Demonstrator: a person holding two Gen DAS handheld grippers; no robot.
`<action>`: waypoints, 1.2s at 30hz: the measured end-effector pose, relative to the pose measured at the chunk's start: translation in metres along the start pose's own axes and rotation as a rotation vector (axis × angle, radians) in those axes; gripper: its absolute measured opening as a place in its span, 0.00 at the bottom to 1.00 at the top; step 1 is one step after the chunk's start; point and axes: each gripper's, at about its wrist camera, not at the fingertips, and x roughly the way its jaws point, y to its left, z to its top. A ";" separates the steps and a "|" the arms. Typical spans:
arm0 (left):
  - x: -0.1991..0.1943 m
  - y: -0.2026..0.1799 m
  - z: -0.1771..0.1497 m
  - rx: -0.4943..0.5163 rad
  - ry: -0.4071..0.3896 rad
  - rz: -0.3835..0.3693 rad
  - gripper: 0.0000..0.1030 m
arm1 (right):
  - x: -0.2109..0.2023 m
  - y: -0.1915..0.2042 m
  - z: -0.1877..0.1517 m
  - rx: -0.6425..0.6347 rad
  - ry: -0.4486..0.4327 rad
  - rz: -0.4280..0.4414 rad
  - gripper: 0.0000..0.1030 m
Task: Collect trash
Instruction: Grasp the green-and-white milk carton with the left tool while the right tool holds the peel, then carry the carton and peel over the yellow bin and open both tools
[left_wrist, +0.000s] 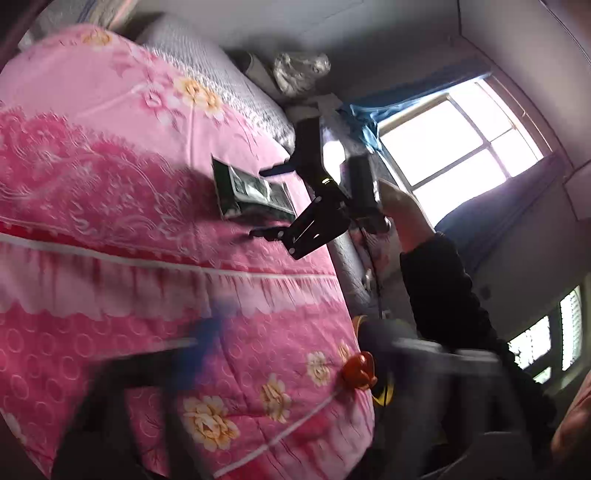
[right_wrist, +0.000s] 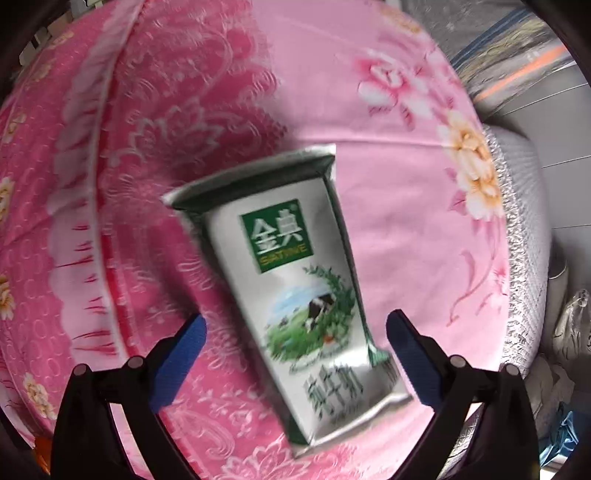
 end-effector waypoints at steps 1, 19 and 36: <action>0.000 -0.001 0.001 0.003 0.000 -0.012 0.82 | 0.006 -0.004 0.001 0.013 0.003 0.019 0.90; 0.103 -0.095 -0.063 0.367 0.317 0.185 0.83 | -0.102 -0.020 -0.186 0.693 -0.563 0.176 0.52; 0.229 -0.149 -0.124 0.598 0.578 0.276 0.46 | -0.179 0.211 -0.481 1.314 -1.139 0.095 0.52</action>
